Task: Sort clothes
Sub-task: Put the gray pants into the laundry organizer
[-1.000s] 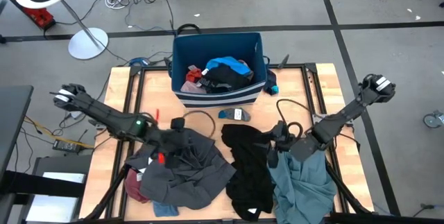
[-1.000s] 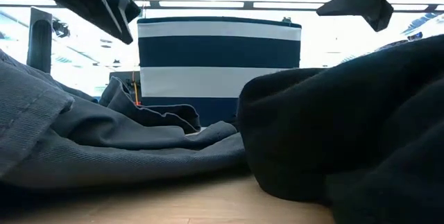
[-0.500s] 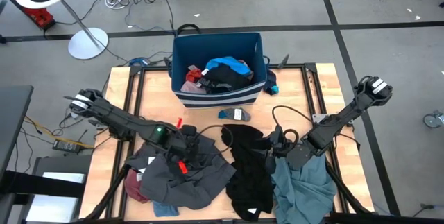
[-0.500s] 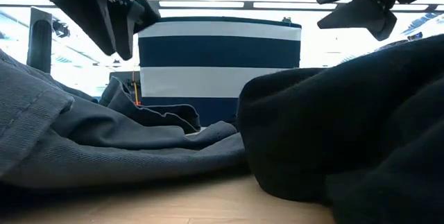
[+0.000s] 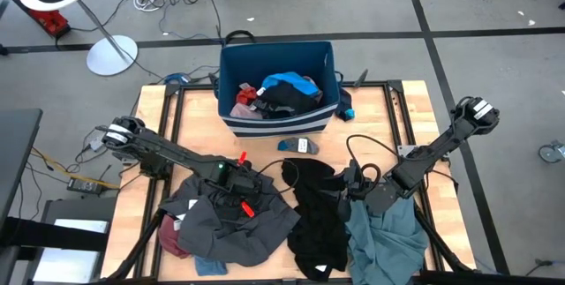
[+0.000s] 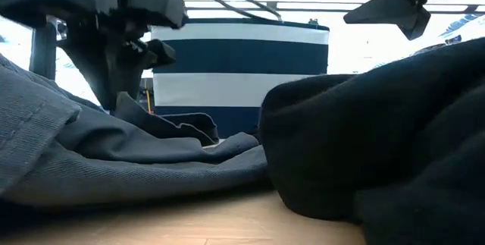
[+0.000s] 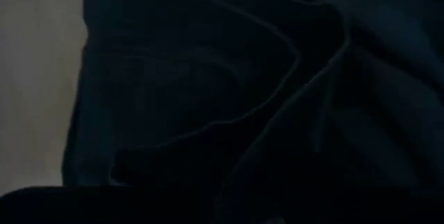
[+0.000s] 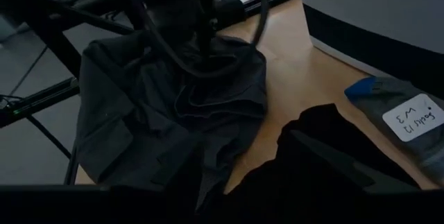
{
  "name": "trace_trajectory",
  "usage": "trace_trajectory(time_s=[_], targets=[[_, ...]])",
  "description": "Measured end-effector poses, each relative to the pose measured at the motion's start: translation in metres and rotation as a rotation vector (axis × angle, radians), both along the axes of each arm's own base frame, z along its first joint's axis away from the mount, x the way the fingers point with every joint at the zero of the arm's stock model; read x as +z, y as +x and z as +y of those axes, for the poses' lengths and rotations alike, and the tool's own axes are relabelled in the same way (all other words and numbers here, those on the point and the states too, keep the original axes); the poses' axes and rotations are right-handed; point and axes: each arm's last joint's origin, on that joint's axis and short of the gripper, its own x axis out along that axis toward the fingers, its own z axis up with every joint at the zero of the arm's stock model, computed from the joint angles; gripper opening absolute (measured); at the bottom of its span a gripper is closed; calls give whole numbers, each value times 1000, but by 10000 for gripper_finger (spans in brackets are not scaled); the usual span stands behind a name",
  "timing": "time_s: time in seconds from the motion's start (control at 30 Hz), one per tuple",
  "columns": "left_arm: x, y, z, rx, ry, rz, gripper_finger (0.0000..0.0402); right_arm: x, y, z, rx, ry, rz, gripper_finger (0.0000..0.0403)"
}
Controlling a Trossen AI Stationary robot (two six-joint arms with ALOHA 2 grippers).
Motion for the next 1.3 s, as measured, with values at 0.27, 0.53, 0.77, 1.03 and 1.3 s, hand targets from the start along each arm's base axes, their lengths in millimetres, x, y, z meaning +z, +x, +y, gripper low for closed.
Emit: trace_trajectory(time_s=[0.27,0.53,0.77,1.03,1.3], targets=[[-17,8,7,57,43,40,97,2,1,1,8,-8,-13,208],[0,15,6,139,-10,19,5,3,1,1,10,-3,-21,205],[50,30,3,153,16,-72,2,3,1,1,12,-8,-22,193],[128,41,12,192,94,-248,1,2,1,1,14,-21,-12,190],[203,42,29,271,81,-483,0,2,1,1,15,-21,-11,185]])
